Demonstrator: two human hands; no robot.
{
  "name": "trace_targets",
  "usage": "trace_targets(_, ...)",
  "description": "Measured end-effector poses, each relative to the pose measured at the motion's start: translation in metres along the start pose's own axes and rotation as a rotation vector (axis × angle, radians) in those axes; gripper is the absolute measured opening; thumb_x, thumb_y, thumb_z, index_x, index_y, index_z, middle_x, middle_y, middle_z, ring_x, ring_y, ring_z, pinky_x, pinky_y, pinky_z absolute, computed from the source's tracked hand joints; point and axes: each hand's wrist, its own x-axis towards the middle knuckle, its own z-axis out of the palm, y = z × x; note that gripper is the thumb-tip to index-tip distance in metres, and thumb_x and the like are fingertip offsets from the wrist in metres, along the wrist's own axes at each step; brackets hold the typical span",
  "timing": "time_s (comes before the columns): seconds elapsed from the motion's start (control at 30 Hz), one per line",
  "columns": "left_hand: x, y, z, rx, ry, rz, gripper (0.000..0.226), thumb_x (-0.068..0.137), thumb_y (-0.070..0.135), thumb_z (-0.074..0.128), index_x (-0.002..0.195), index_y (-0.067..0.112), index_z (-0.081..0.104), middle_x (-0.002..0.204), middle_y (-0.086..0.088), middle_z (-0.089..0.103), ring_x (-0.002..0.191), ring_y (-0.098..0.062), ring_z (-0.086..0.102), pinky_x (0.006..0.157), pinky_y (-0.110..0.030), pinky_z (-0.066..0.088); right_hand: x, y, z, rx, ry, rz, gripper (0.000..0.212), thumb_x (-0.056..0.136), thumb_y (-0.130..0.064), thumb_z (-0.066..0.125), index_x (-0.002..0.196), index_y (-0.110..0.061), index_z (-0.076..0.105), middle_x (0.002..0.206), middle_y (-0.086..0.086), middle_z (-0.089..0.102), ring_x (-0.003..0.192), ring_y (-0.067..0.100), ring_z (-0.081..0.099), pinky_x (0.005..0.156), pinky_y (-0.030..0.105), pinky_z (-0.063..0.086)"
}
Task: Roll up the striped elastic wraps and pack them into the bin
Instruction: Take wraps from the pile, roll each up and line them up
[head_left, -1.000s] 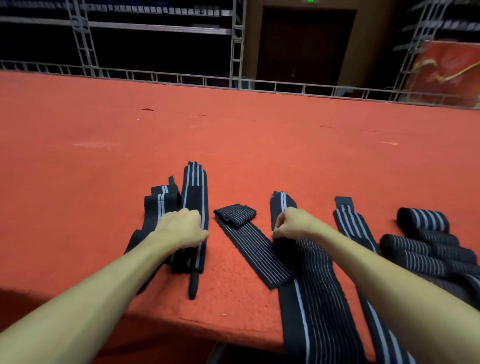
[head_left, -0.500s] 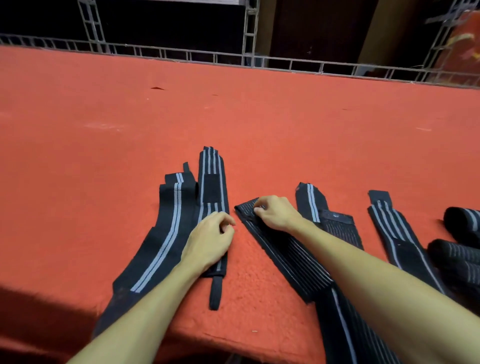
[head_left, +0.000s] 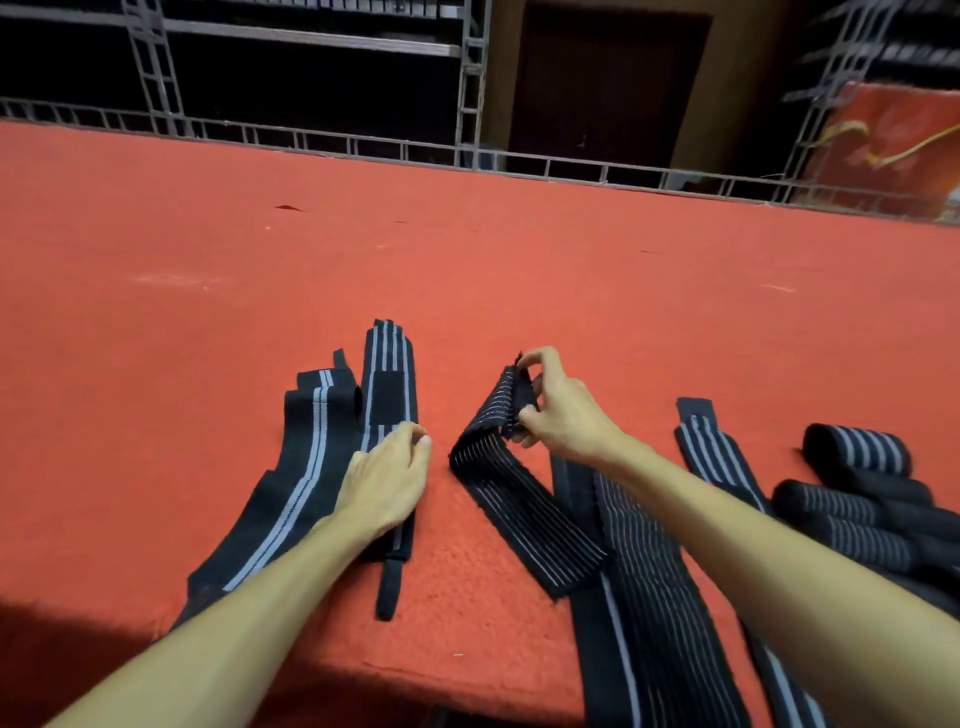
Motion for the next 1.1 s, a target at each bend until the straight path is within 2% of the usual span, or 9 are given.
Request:
trace_targets(0.13,0.008,0.049,-0.026,-0.389,0.180,0.081,0.033,0.102,0.023,0.034,0.132,0.018,0.047,0.132,0.003,0.050,0.119,-0.012,0.047,0.101,-0.027,0.031,-0.021,-0.021,-0.040,0.094,0.081,-0.056,0.037,0.084,0.004,0.052,0.115,-0.017,0.050,0.095,0.004,0.066,0.062,0.008,0.065,0.056,0.017,0.051)
trace_targets(0.23,0.009,0.091,-0.044,-0.647,-0.003,0.210,0.040,0.099,0.009,0.042,0.138,0.016,0.042,0.131,0.003,0.047,0.121,-0.008,0.042,0.104,-0.024,0.032,-0.036,-0.039,-0.063,0.287,0.085,-0.086,0.030,0.084,0.011,0.052,0.105,-0.007,0.063,0.078,0.005,0.066,0.050,0.000,0.054,0.046,0.011,0.039)
trace_targets(0.37,-0.008,0.121,-0.052,-0.931,-0.168,0.215,0.022,0.092,-0.002,0.051,0.101,0.017,0.060,0.097,0.003,0.064,0.094,-0.012,0.058,0.081,-0.020,0.048,-0.056,-0.055,-0.088,0.452,0.165,-0.126,0.026,0.088,0.011,0.053,0.105,-0.004,0.066,0.075,0.005,0.063,0.055,0.009,0.050,0.047,0.020,0.039)
trace_targets(0.53,-0.039,0.120,-0.056,-0.802,-0.240,0.312,0.009,0.093,0.008,0.057,0.096,0.012,0.065,0.090,0.000,0.069,0.081,-0.010,0.064,0.069,-0.019,0.051,-0.082,-0.065,-0.117,0.550,0.333,-0.076,0.029,0.089,0.010,0.050,0.094,-0.013,0.068,0.091,0.012,0.067,0.074,0.020,0.059,0.065,0.032,0.045)
trace_targets(0.7,-0.070,0.123,-0.087,-0.578,-0.437,0.363,0.016,0.096,0.019,0.055,0.106,0.011,0.064,0.094,0.002,0.071,0.081,-0.011,0.068,0.067,-0.028,0.050,-0.102,-0.079,-0.129,0.671,0.347,-0.076,0.027,0.091,0.009,0.048,0.097,-0.009,0.067,0.087,0.006,0.068,0.073,0.016,0.062,0.063,0.028,0.051)
trace_targets(0.8,-0.086,0.130,-0.106,-0.646,-0.530,0.322,0.022,0.095,0.020,0.057,0.111,0.006,0.062,0.099,-0.005,0.070,0.089,-0.019,0.068,0.075,-0.036,0.051,-0.106,-0.086,-0.135,0.723,0.320,-0.074,0.025,0.093,0.007,0.047,0.100,-0.007,0.067,0.092,0.008,0.068,0.079,0.017,0.063,0.071,0.030,0.053)
trace_targets(0.87,-0.094,0.137,-0.116,-0.753,-0.602,0.310,0.023,0.093,0.017,0.058,0.112,0.003,0.060,0.098,-0.005,0.070,0.087,-0.018,0.068,0.068,-0.028,0.055,-0.106,-0.089,-0.137,0.746,0.291,-0.078,0.023,0.095,0.005,0.047,0.102,-0.006,0.066,0.095,0.008,0.068,0.082,0.016,0.064,0.074,0.028,0.056)
trace_targets(0.97,-0.101,0.141,-0.118,-0.861,-0.651,0.282,0.020,0.092,0.012,0.057,0.110,0.003,0.059,0.089,-0.002,0.069,0.072,-0.010,0.067,0.053,-0.017,0.049,-0.096,-0.084,-0.135,0.668,0.264,-0.092,0.021,0.095,0.002,0.051,0.110,-0.002,0.064,0.097,0.008,0.067,0.081,0.013,0.063,0.068,0.022,0.055)
trace_targets(1.1,-0.094,0.122,-0.083,-0.849,-0.707,0.171,0.013,0.093,0.015,0.057,0.105,0.010,0.061,0.079,0.004,0.064,0.058,-0.006,0.057,0.050,-0.019,0.046,-0.080,-0.060,-0.118,0.377,0.269,-0.094,0.019,0.091,-0.002,0.061,0.108,0.001,0.066,0.095,0.009,0.067,0.077,0.012,0.061,0.063,0.019,0.052)
